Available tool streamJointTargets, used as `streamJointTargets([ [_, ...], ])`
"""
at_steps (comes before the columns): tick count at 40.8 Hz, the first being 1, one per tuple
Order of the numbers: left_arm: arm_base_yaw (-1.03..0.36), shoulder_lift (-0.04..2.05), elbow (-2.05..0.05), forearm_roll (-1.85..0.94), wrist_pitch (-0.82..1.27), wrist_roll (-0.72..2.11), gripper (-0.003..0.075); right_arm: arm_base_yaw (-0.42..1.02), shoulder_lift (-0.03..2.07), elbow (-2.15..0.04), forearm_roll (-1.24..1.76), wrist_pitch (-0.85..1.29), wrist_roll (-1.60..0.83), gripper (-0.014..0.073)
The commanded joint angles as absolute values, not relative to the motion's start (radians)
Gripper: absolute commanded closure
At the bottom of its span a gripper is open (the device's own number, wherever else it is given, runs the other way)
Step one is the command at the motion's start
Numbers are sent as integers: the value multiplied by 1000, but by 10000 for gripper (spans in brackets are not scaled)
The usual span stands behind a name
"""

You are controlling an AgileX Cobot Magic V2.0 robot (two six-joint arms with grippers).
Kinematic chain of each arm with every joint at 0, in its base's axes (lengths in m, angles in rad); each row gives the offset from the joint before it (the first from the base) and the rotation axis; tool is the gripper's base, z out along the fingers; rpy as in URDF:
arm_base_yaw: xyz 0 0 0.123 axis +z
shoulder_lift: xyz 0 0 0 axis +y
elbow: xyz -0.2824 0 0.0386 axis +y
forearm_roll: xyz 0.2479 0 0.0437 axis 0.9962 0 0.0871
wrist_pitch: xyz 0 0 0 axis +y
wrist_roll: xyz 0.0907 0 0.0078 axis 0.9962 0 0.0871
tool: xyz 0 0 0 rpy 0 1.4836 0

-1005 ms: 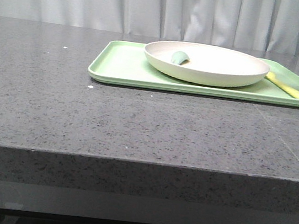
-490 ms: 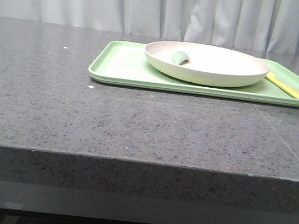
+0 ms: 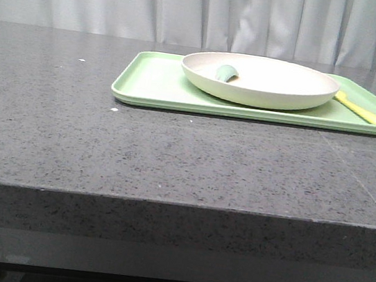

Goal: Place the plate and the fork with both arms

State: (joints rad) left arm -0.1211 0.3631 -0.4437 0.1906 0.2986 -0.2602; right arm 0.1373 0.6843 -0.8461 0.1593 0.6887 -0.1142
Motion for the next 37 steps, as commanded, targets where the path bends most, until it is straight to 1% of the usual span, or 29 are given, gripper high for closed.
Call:
streamJointTargets([
  [1,-120,372,-472,193,219,-259,738,136,569,-735,153,530,-130,704],
  [9,-120,372,-472,193,219,-259,738,136,340,-497,132,425,-130,704],
  [16,-120,372,-472,193,219,-259,738,136,193,-389,132,377,-130,704],
  [24,-120,372,-472,193,219,-259,738,136,160,-384,132,320,-130,704],
  [37,-120,372,-472,193,219,-259,738,136,160,-384,132,319,-130,704],
])
